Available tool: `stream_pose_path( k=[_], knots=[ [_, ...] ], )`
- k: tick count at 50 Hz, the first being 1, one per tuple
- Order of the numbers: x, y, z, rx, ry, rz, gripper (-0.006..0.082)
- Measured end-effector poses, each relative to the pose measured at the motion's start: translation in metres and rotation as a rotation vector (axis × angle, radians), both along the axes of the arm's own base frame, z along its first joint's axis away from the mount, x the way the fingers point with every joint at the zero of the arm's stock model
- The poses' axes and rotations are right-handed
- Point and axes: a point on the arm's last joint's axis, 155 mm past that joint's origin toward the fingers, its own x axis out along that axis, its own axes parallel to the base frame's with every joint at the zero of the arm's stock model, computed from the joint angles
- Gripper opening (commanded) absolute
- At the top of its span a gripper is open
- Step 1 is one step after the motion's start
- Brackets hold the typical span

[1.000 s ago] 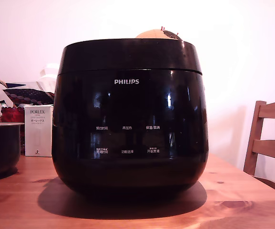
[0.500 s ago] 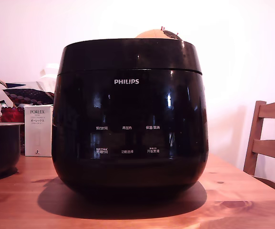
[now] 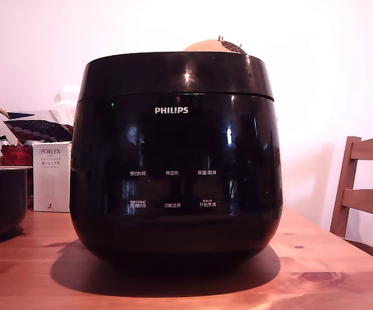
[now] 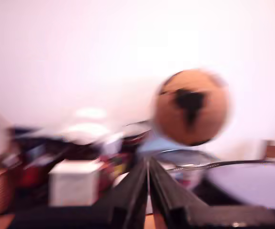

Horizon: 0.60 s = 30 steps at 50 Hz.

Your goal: Open the rice cooker by pressing the large metal button on the top of its lid with medium force

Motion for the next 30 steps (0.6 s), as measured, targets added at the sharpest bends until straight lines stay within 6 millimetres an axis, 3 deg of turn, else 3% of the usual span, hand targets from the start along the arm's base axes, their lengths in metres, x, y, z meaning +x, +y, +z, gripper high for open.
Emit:
stream_pose_path(
  k=[15, 30],
  knots=[
    [-0.022, -0.033, 0.032, 0.056, 0.006, -0.188, -0.0021],
    [-0.024, -0.067, 0.037, 0.091, 0.089, -0.397, -0.0021]
  ],
)
